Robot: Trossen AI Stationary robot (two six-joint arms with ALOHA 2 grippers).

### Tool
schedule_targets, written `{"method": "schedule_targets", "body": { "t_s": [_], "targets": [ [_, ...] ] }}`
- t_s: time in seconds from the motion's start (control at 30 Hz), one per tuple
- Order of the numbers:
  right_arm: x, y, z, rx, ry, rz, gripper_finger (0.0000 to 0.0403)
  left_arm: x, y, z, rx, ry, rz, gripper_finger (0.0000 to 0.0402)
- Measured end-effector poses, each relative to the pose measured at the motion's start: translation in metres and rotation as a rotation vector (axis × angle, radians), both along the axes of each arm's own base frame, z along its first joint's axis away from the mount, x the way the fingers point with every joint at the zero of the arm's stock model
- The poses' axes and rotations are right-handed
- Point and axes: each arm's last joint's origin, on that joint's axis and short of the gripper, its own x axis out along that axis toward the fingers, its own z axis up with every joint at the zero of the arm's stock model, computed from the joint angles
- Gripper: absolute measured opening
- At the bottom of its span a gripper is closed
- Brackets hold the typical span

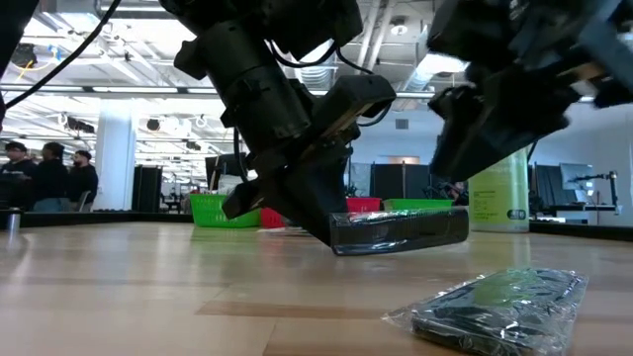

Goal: Pick & Place Travel size toiletries
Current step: Put the comb into the right red basket

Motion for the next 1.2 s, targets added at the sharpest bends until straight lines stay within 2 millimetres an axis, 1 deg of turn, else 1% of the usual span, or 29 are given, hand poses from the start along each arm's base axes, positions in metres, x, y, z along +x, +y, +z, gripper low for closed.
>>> {"method": "schedule_targets", "body": {
  "t_s": [0.1, 0.17, 0.27, 0.43, 0.63, 0.77, 0.87, 1.03, 1.2],
  "targets": [
    [0.003, -0.007, -0.003, -0.019, 0.025, 0.019, 0.0203, 0.000, 0.000, 0.000, -0.004, -0.001, 0.003, 0.0000],
    [0.008, -0.008, -0.006, -0.012, 0.019, 0.048, 0.0220, 0.000, 0.000, 0.000, -0.008, 0.000, 0.006, 0.0000],
    [0.007, -0.009, -0.015, -0.028, 0.069, 0.080, 0.0235, 0.000, 0.000, 0.000, -0.013, -0.004, 0.010, 0.0000],
    [0.009, -0.006, -0.033, -0.034, 0.136, 0.105, 0.0239, 0.001, -0.001, 0.000, -0.016, -0.010, 0.011, 0.0000],
    [0.011, -0.006, -0.043, -0.038, 0.164, 0.101, 0.0229, 0.001, -0.001, 0.000, -0.017, -0.012, 0.011, 0.0000],
    [0.011, -0.007, -0.043, -0.028, 0.166, 0.091, 0.0203, 0.001, -0.001, 0.000, -0.018, -0.012, 0.010, 0.0000],
    [0.011, -0.007, -0.042, -0.028, 0.163, 0.092, 0.0169, 0.001, -0.001, 0.000, -0.019, -0.013, 0.010, 0.0000],
    [0.011, -0.008, -0.042, -0.032, 0.167, 0.086, 0.0099, 0.001, -0.002, 0.000, -0.019, -0.015, 0.010, 0.0000],
    [0.010, -0.008, -0.043, -0.002, 0.183, 0.097, 0.0019, 0.001, -0.002, 0.001, -0.025, -0.022, 0.015, 0.0000]
  ]
}}
